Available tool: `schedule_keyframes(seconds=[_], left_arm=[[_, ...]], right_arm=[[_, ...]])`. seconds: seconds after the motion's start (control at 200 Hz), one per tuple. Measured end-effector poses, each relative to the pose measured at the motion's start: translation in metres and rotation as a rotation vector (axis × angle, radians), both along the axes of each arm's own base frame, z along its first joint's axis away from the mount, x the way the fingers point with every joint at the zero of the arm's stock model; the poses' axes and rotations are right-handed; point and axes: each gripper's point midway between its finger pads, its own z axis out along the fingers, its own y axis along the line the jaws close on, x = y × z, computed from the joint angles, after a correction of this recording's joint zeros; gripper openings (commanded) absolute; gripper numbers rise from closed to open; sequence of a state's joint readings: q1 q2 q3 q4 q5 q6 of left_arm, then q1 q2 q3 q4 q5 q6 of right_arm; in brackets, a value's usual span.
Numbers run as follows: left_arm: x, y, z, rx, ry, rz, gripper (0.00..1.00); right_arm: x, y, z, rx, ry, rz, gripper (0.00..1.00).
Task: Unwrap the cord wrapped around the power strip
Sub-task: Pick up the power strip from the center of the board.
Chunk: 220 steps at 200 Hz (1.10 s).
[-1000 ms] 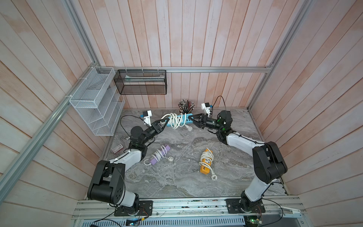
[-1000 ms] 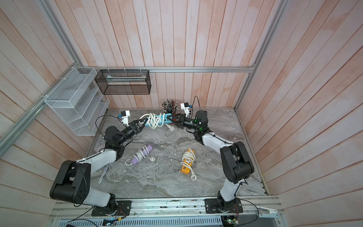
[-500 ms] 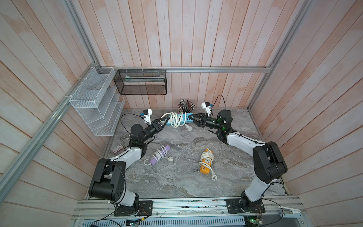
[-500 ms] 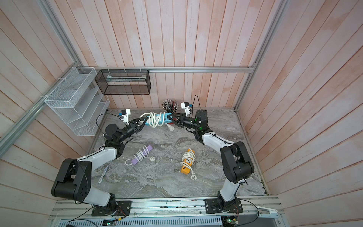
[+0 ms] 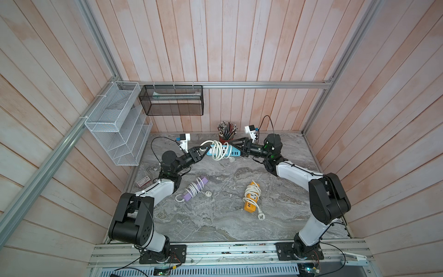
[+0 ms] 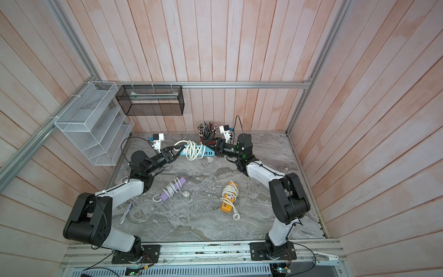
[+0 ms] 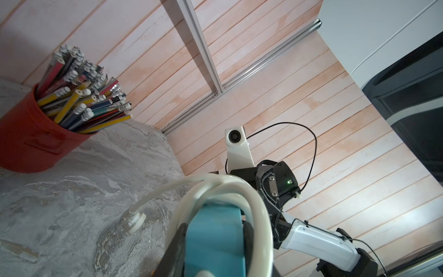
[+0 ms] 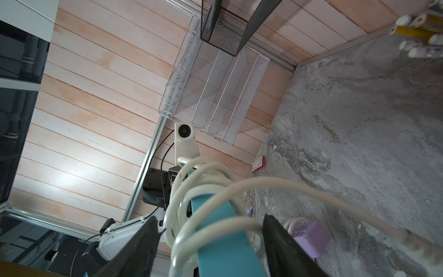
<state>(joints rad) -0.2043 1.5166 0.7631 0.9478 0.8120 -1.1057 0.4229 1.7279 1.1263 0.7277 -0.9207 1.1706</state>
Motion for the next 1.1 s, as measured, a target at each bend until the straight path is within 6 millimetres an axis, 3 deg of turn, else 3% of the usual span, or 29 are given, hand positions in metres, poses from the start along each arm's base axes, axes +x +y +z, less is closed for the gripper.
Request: schedule_keyframes(seconds=[0.395,0.55,0.75,0.865,1.1], left_arm=[[-0.004,-0.001,-0.005,0.014,0.018,-0.037,0.00],[-0.001,0.002,-0.011,0.016,0.061,-0.032,0.00],[0.010,0.001,-0.003,0.031,0.100,-0.026,0.00],[0.013,0.002,0.008,0.038,0.100,-0.023,0.00],[0.017,0.004,0.025,0.044,0.115,-0.016,0.00]], right_arm=[[0.004,-0.037,0.009,-0.094,-0.082,-0.115,0.89],[0.008,-0.064,0.006,-0.246,-0.159,-0.260,0.91],[-0.011,-0.097,0.014,-0.445,-0.332,-0.425,0.91],[-0.025,-0.097,-0.003,-0.582,-0.396,-0.460,0.90],[-0.063,-0.066,-0.065,-0.843,-0.525,-0.392,0.88]])
